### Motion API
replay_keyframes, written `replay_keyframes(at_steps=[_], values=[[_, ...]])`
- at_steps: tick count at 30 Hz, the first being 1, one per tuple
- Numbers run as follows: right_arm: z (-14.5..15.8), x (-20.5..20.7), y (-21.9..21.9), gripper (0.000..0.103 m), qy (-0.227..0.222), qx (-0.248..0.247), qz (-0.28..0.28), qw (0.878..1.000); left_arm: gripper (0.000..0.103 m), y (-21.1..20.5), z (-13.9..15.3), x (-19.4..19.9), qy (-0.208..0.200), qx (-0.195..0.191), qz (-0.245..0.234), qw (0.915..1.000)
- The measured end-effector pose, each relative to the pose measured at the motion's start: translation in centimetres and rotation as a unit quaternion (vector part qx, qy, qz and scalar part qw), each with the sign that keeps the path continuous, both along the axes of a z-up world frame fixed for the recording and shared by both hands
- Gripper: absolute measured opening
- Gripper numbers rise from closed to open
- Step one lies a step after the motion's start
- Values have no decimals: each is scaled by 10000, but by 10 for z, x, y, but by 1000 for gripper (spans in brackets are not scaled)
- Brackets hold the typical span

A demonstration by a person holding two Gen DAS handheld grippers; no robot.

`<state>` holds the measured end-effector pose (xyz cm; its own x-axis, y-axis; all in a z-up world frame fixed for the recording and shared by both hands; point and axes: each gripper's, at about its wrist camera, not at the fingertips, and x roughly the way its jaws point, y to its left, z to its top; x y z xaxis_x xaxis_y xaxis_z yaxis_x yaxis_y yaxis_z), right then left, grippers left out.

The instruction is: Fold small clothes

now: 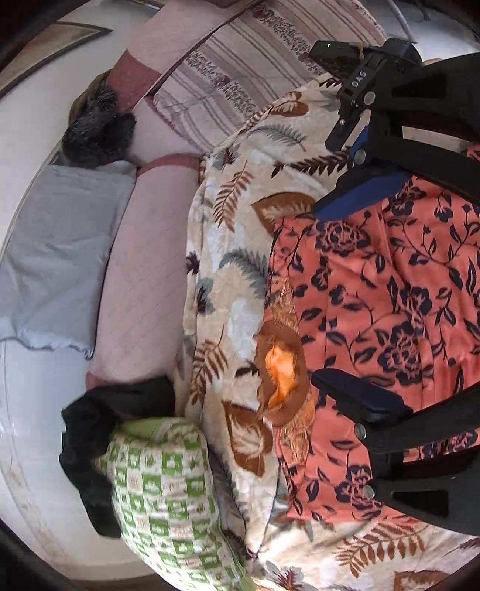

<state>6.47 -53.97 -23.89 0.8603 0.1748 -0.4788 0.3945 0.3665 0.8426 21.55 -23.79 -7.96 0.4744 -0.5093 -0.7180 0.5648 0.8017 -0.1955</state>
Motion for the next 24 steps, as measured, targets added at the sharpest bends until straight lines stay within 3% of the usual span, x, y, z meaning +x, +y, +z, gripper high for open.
replay_keyframes(at_steps=[4, 7, 10, 12, 14, 15, 16, 19, 24], values=[[-1, 19, 15, 74, -216, 96, 366, 9991, 86, 63, -29, 18, -230, 105, 954, 9951], [-7, 35, 28, 71, -281, 277, 613, 9973, 86, 106, -62, 25, -412, 406, 1887, 9803], [-5, 52, 41, 71, 44, -155, 679, 9976, 86, 137, -92, 30, -472, 514, 2402, 9682], [-5, 66, 45, 71, 177, -265, 765, 9966, 86, 146, -110, 34, -558, 853, 2667, 9584], [-4, 80, 47, 71, 460, -553, 754, 9946, 86, 146, -130, 45, -323, 1485, 2813, 9475], [-4, 86, 47, 71, 651, -684, 692, 9931, 86, 148, -138, 50, -121, 1593, 2769, 9475], [-5, 90, 47, 71, 799, -669, 621, 9926, 86, 150, -143, 53, -58, 1526, 2702, 9506], [-14, 108, 45, 71, 1047, -243, 637, 9922, 86, 147, -147, 57, -208, 1604, 2702, 9491], [-21, 138, 45, 73, 1930, -139, 323, 9806, 86, 142, -149, 59, -264, 1694, 2653, 9488]])
